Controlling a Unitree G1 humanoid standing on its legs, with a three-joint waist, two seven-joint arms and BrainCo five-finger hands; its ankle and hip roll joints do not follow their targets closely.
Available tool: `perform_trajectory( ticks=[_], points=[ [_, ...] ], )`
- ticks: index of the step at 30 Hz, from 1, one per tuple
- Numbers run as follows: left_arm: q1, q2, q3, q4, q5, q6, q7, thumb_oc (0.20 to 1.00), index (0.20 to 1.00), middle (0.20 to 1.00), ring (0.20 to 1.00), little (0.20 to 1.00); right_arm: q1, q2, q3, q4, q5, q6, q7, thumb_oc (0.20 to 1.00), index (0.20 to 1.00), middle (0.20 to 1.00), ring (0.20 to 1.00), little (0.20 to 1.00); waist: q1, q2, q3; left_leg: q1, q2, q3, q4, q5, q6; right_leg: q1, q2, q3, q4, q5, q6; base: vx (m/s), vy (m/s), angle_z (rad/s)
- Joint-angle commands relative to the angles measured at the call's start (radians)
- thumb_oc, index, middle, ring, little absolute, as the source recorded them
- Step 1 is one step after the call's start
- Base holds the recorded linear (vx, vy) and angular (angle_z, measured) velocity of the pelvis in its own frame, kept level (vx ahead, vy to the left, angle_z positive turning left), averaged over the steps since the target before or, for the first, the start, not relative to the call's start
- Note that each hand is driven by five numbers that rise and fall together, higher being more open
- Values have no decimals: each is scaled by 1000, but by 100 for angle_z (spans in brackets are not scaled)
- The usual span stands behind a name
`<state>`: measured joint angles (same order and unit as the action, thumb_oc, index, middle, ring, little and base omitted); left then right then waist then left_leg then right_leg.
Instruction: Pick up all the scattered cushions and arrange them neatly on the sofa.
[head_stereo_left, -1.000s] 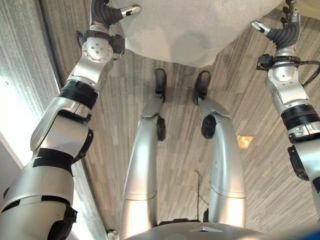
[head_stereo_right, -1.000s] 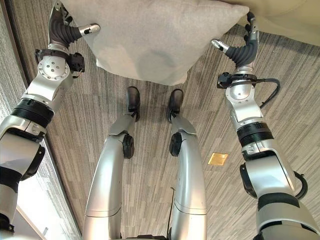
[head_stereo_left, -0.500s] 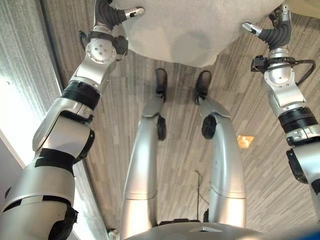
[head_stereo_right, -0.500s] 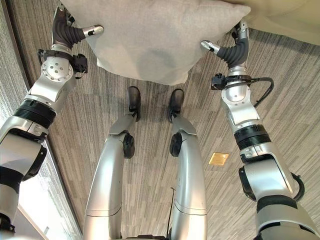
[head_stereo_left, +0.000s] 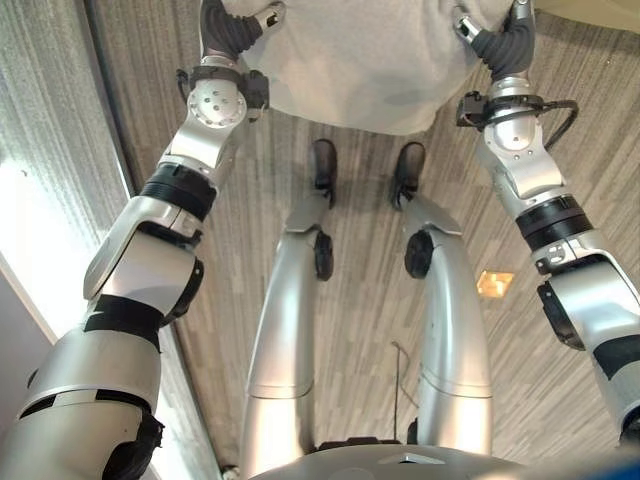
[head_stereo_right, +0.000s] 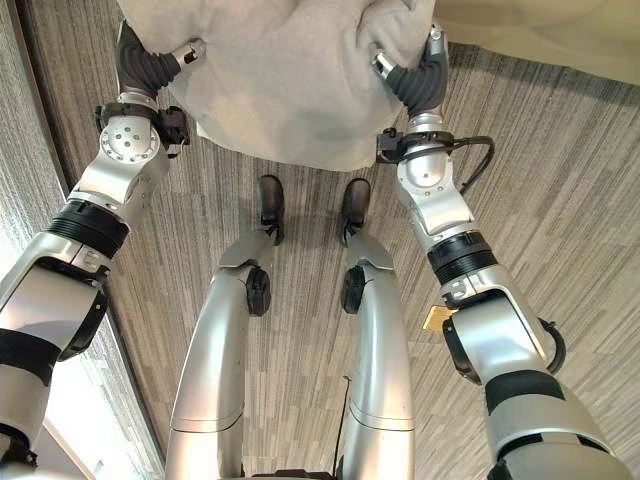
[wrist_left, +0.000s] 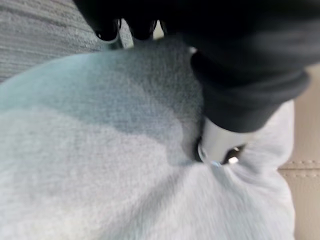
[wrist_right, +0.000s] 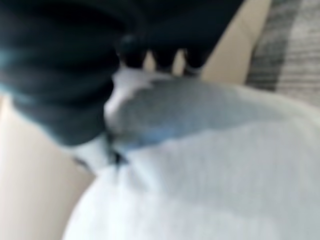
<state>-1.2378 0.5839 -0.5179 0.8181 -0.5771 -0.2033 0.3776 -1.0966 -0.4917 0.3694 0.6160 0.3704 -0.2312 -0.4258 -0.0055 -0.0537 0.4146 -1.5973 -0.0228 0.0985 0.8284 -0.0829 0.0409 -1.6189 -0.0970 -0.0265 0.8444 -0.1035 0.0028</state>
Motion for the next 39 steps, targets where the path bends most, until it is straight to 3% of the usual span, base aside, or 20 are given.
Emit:
perform_trajectory(
  ticks=[1, 3, 7, 9, 12, 23, 24, 25, 31, 35, 39],
  points=[
    [16, -70, 45, -112, 2, -111, -17, 200, 200, 200, 200, 200, -26, 73, 84, -98, -23, -76, 28, 200, 200, 200, 200, 200, -32, 86, -74, 28, -52, -130, -1, -48, -44, 49, -16, -27, 17, -11, 101, 0, 0, 0],
    [21, -71, 51, -119, 5, -113, -16, 200, 200, 200, 200, 200, -19, 70, 74, -100, -24, -77, 26, 200, 200, 200, 200, 200, -33, 85, -79, 28, -52, -129, -5, -48, -45, 49, -15, -26, 16, -11, 101, 0, 0, 0],
    [109, -124, 107, -203, 35, -125, -27, 200, 200, 200, 200, 200, 54, 67, 19, -132, -48, -87, 43, 200, 200, 200, 200, 200, -36, 74, -168, 57, -58, -102, -122, -31, -43, 50, -7, -19, -39, -7, 98, -13, -49, 1],
    [120, -133, 114, -210, 39, -127, -28, 200, 200, 200, 200, 200, 64, 68, 14, -134, -51, -88, 46, 200, 200, 200, 200, 200, -37, 71, -183, 66, -61, -102, -144, -27, -42, 50, -6, -17, -47, -5, 97, -36, -58, 7],
    [223, -175, 151, -310, 70, -139, -50, 200, 200, 200, 200, 200, 141, 65, -7, -164, -82, -83, 65, 200, 200, 200, 200, 200, -37, 70, -204, 202, -63, -122, -254, -14, -47, 179, 1, -21, -140, 0, 97, -79, -91, 10],
    [462, -229, 164, -484, 142, -151, -104, 200, 200, 200, 200, 200, 370, 82, -42, -258, -126, -82, 118, 200, 200, 200, 200, 200, -40, 62, -204, 573, -64, -181, -424, -10, -71, 534, -12, -53, -333, 37, 94, -30, -59, 6],
    [513, -242, 161, -513, 152, -154, -115, 200, 200, 200, 200, 200, 424, 90, -54, -273, -125, -86, 128, 200, 200, 200, 200, 200, -42, 57, -212, 627, -70, -183, -464, 27, -73, 585, -19, -63, -381, 77, 88, -99, -77, 2],
    [541, -244, 166, -539, 158, -153, -121, 200, 200, 200, 200, 200, 458, 95, -67, -294, -122, -90, 132, 200, 200, 200, 200, 200, -39, 55, -220, 677, -70, -188, -489, 29, -77, 630, -17, -69, -403, 77, 89, -96, -64, 4],
    [659, -254, 152, -575, 175, -147, -147, 200, 200, 200, 200, 200, 575, 106, -86, -336, -145, -82, 148, 200, 200, 200, 200, 200, -41, 45, -230, 857, -64, -192, -565, 31, -79, 801, -19, -86, -495, 91, 90, 13, -47, 2],
    [812, -271, 166, -612, 156, -134, -183, 200, 200, 200, 200, 200, 727, 122, -131, -367, -158, -68, 160, 200, 200, 200, 200, 200, -40, 33, -239, 1108, -48, -180, -667, 43, -86, 1058, -9, -98, -617, 97, 91, 49, -71, -4],
    [903, -264, 189, -617, 146, -120, -207, 200, 200, 200, 200, 200, 817, 109, -167, -370, -180, -45, 168, 200, 200, 200, 200, 200, -46, 26, -260, 1252, -39, -162, -722, 37, -84, 1215, 5, -92, -693, 97, 92, 90, -46, -8]
  ],
)
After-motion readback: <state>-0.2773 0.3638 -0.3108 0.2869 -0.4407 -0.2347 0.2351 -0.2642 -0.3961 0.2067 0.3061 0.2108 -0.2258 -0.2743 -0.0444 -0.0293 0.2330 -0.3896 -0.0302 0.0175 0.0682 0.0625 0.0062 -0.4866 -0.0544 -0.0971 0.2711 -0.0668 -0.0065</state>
